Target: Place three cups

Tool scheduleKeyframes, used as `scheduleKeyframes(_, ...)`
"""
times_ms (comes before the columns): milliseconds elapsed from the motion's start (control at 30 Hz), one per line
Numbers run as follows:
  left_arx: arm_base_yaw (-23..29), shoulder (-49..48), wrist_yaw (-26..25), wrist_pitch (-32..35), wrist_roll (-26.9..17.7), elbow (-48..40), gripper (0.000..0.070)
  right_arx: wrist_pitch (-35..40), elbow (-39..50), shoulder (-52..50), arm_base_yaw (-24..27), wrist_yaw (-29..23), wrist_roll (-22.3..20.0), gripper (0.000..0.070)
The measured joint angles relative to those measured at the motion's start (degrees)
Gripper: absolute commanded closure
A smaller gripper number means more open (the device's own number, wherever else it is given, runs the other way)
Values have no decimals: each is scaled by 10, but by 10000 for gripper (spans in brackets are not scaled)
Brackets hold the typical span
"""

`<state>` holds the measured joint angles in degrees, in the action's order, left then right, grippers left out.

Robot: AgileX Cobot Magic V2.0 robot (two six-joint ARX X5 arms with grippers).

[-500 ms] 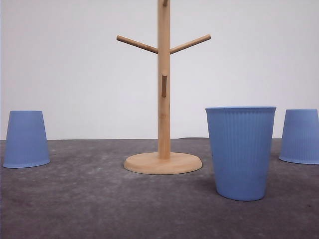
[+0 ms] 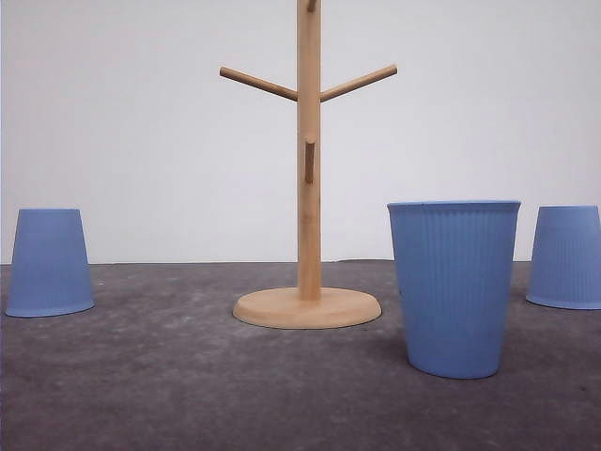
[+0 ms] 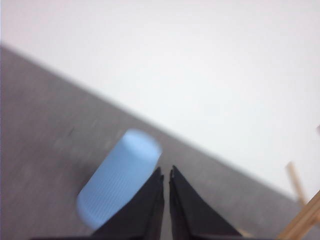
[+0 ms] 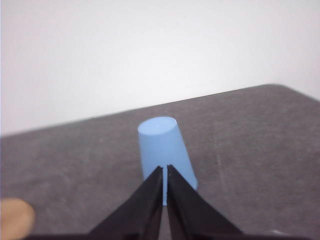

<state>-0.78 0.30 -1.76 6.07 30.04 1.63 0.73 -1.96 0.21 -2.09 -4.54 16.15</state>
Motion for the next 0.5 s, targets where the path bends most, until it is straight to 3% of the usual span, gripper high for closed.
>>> scheduleKeyframes(100,0,0,0,7,2,21,697,-11,-31,0,0,0,30,691)
scheduleKeyframes(200,0,1,6,-41,-4,73,697,-37,-80,0,0,0,42,692)
scheduleKeyframes(333,0,26,32,-171,-23,171,697,-101,-160,17,0,0,47,692)
scheduleKeyframes(500,0,92,30,-333,-58,288,697,-217,-281,84,0,13,35,693)
